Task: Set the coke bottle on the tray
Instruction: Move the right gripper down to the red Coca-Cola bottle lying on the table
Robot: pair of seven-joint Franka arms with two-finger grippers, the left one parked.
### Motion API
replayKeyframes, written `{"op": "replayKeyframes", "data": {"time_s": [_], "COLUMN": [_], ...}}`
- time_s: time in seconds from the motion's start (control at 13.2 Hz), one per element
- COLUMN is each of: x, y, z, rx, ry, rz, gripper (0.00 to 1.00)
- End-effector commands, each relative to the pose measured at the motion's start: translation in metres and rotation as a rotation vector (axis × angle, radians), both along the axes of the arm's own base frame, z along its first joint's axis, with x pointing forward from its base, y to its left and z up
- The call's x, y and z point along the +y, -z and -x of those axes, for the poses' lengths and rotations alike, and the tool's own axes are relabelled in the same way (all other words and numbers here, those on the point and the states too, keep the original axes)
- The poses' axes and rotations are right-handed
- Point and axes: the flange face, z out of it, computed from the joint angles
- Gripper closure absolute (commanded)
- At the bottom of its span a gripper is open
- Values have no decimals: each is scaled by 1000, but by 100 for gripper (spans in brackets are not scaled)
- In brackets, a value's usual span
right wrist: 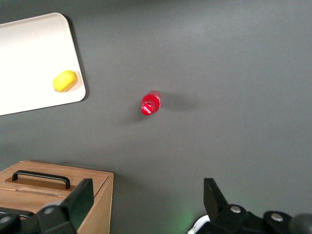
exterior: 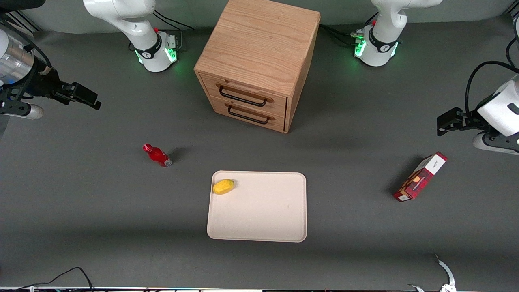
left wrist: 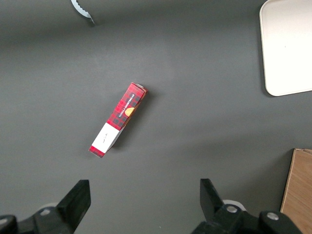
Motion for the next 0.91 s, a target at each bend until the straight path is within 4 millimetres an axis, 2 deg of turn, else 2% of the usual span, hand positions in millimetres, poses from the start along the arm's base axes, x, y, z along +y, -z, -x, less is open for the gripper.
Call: {"op": "replayKeyframes", "data": {"time_s": [0.0, 0.15, 0.3, 0.38, 0.53, 0.68, 0.83], "x": [1, -2, 9, 15, 27, 45, 46], "y": [-6, -3, 20, 45, 115, 176, 222], "z": [-1, -3, -11, -24, -46, -52, -51], "rx": [22, 36, 60, 66, 53, 21, -9], "ry": [16, 20, 14, 9, 36, 50, 54], "rz": [5, 3, -7, -9, -12, -16, -15], "gripper": [0, 0, 0, 0, 0, 0, 0]}}
